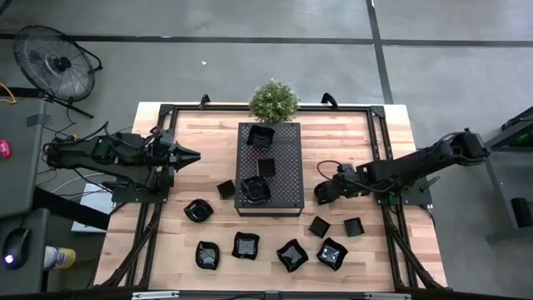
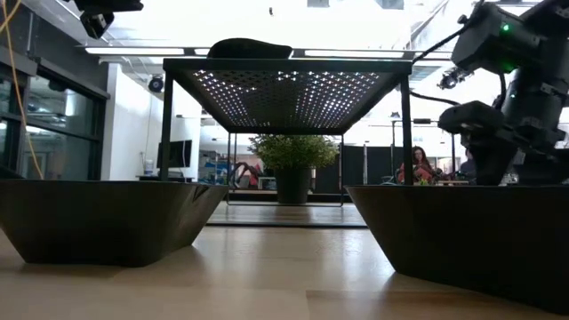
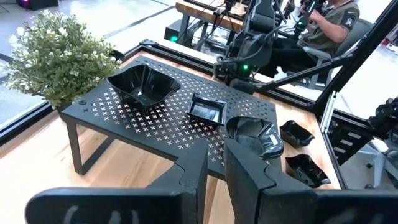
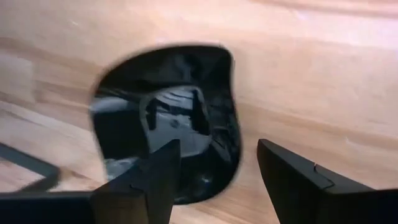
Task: Pick & Place Mini shaped plates
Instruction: Stack the leaf-shaped plate on top of the leaf-shaped plates on the shelf
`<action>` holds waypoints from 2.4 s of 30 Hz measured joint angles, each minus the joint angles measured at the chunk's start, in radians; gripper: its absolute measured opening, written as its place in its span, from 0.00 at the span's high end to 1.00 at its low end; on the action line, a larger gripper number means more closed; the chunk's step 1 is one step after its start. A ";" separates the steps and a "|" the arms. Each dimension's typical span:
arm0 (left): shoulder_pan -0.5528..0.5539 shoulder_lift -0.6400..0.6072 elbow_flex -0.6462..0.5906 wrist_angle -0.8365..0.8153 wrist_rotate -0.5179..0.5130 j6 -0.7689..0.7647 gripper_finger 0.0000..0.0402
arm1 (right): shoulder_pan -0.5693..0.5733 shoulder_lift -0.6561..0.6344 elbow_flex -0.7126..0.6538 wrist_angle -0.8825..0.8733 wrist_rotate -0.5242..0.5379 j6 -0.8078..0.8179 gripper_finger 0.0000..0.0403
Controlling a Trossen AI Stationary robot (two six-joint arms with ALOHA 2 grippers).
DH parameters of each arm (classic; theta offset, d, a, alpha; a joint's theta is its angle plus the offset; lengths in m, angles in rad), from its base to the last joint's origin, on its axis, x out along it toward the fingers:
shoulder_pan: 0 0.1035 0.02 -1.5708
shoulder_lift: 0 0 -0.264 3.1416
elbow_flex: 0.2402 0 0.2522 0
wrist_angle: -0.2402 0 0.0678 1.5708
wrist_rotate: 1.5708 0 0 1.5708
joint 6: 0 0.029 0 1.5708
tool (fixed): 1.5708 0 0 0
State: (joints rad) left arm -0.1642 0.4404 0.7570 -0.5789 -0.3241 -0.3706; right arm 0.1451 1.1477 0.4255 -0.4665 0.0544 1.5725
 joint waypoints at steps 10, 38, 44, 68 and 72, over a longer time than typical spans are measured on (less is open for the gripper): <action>0.000 0.000 0.000 0.000 -0.008 -0.003 0.87 | -0.003 -0.014 0.001 0.022 0.009 -0.003 0.49; 0.000 0.000 0.002 -0.022 -0.011 -0.001 0.87 | -0.003 -0.015 0.001 -0.007 -0.002 -0.002 0.96; 0.000 0.000 0.002 -0.021 -0.010 -0.002 0.87 | -0.003 -0.016 0.002 -0.004 -0.002 -0.009 0.99; 0.000 0.003 0.002 -0.019 -0.008 -0.053 0.87 | -0.003 -0.256 0.033 -0.212 0.041 -0.056 1.00; 0.000 0.016 0.002 -0.020 -0.010 -0.061 0.87 | -0.003 -0.282 0.111 -0.342 0.090 -0.087 1.00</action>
State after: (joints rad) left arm -0.1641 0.4560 0.7586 -0.5987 -0.3340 -0.4315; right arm 0.1418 0.8654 0.5363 -0.8086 0.1443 1.4853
